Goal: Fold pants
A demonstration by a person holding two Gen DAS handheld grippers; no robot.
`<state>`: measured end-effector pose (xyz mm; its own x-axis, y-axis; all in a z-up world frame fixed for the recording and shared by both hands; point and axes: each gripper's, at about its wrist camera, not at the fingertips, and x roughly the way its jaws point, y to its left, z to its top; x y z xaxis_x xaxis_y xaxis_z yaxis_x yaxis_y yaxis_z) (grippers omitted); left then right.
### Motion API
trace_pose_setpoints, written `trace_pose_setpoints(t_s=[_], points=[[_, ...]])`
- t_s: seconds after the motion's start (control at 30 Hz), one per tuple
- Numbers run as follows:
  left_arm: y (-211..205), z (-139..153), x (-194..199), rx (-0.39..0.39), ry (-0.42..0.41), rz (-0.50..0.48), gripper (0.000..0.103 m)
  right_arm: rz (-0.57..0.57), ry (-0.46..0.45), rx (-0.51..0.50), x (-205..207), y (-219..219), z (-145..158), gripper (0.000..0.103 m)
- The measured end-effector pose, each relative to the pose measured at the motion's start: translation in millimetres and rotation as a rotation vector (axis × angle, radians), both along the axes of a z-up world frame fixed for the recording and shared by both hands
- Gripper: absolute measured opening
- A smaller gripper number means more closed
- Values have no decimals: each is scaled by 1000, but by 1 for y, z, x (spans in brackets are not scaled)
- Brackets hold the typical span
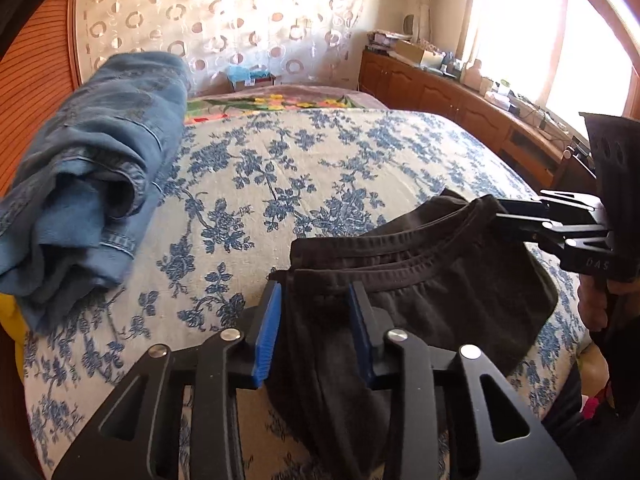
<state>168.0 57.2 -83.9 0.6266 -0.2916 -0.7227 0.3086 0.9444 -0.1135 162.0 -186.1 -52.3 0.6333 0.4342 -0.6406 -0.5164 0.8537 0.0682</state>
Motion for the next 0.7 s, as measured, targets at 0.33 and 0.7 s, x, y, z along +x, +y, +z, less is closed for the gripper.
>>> trace_pose_setpoints(t_s=[0.33,0.7], points=[[6,14,-8,-45,-72,18,7,8,-46,42,5,2,7,12],[7,8,16,-15,-52,57,7,-32,-47,-23,24,19,-1,13]])
